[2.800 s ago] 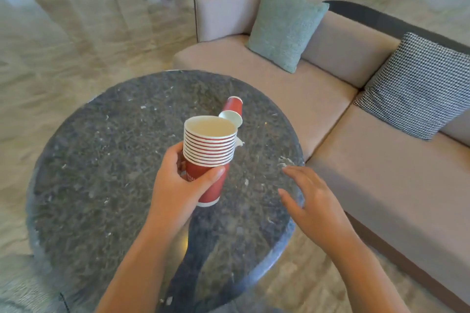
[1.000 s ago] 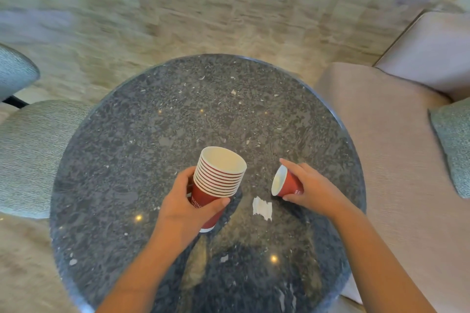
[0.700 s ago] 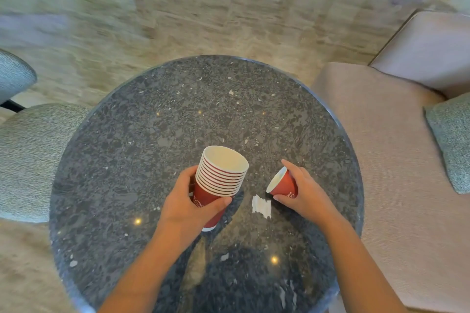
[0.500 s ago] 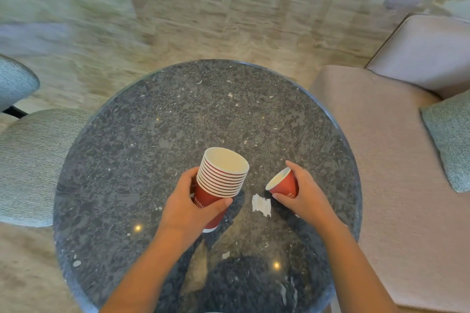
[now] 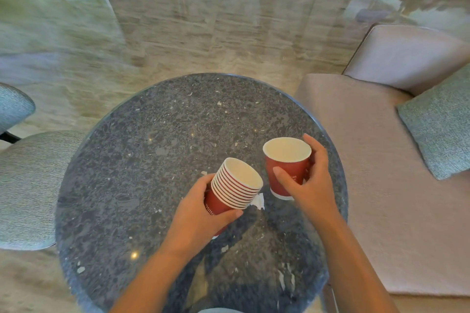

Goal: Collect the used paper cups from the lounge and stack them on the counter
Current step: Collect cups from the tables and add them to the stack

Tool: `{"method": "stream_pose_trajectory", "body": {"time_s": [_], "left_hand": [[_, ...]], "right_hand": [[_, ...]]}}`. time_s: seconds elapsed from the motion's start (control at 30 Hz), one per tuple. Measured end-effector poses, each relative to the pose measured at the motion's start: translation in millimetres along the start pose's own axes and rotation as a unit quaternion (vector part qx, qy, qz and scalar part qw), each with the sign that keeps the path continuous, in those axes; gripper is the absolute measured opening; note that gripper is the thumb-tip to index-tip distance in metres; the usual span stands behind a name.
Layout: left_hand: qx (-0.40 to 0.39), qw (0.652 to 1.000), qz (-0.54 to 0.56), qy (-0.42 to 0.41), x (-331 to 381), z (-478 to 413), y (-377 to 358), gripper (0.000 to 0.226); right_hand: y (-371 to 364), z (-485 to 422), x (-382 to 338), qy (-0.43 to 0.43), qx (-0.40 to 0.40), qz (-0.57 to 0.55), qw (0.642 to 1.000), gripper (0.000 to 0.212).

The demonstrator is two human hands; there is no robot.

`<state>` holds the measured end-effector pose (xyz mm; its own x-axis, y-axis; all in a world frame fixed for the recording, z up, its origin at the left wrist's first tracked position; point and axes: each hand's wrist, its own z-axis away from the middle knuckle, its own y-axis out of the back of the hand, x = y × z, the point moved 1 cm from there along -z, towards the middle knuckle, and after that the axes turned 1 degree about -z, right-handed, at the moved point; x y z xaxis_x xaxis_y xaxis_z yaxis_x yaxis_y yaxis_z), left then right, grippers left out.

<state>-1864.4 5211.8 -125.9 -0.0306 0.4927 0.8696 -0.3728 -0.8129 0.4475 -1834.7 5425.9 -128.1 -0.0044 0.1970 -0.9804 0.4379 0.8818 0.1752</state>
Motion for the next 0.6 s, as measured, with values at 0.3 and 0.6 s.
{"method": "stream_pose_trajectory", "body": {"time_s": [0.3, 0.6], "left_hand": [[-0.03, 0.997, -0.053, -0.045, 10, 12, 0, 0.068], [-0.032, 0.995, -0.06, -0.075, 16, 18, 0, 0.072]], "right_hand": [[-7, 21, -41, 0.056, 0.009, -0.056, 0.997, 0.074], [-25, 32, -39, 0.06, -0.006, -0.109, 0.992, 0.07]]}}
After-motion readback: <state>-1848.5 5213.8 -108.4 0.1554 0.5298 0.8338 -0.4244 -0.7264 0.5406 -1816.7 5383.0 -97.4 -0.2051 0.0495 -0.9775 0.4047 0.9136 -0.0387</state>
